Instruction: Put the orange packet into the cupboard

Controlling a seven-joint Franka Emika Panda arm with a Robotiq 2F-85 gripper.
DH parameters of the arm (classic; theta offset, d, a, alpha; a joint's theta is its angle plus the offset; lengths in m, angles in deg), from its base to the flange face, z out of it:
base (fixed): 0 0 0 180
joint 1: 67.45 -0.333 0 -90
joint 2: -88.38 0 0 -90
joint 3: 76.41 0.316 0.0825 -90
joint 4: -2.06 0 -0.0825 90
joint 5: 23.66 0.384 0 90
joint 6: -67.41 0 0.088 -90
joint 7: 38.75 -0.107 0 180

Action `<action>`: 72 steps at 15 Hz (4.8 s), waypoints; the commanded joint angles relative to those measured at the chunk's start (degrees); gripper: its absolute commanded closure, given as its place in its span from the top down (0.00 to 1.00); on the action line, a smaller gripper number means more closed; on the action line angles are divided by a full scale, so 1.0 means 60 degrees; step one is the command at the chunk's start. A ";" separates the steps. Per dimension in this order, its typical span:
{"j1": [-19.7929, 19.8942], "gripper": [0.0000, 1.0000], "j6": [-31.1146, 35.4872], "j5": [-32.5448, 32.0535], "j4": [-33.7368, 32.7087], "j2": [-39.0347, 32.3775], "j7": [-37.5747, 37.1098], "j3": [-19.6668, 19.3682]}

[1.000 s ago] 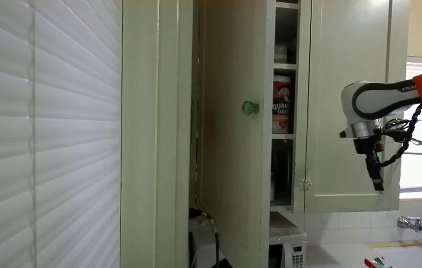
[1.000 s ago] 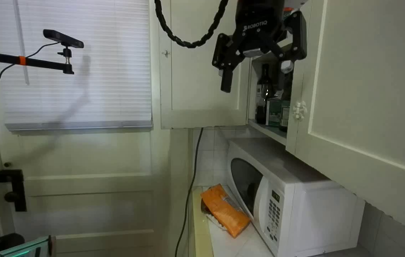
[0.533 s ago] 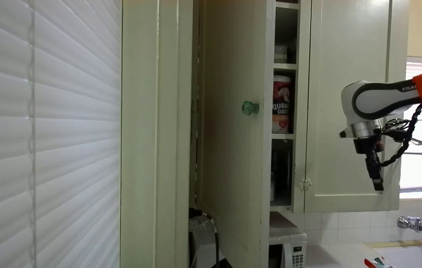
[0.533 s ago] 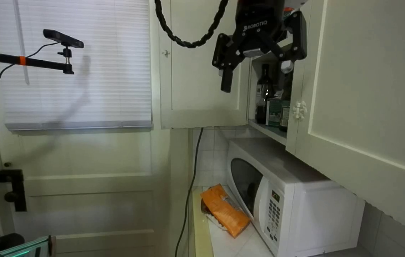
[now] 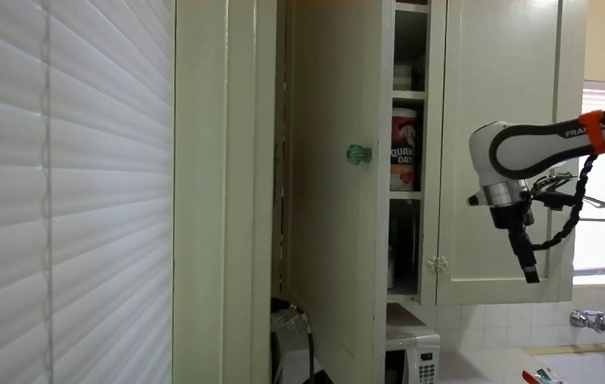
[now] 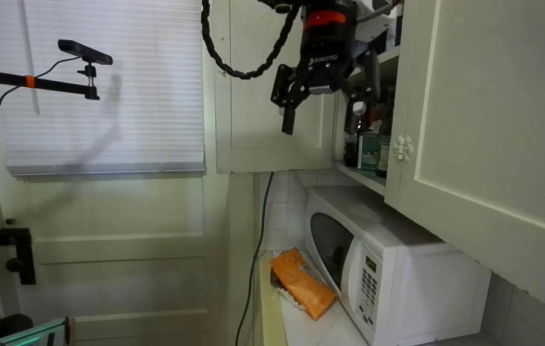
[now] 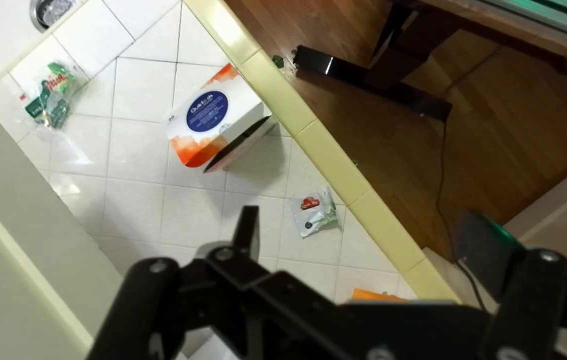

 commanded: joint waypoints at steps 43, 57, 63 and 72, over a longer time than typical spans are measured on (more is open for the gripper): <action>-0.0643 1.00 1.1807 -0.8668 0.4956 -0.1866 -0.5879 0.2445; -0.0743 1.00 1.1537 -1.1654 0.4520 -0.2718 -0.9048 0.2543; -0.1034 1.00 1.0642 -1.4768 0.4144 -0.3947 -1.3122 0.2855; -0.1125 1.00 1.0151 -1.7086 0.3683 -0.5082 -1.5851 0.3079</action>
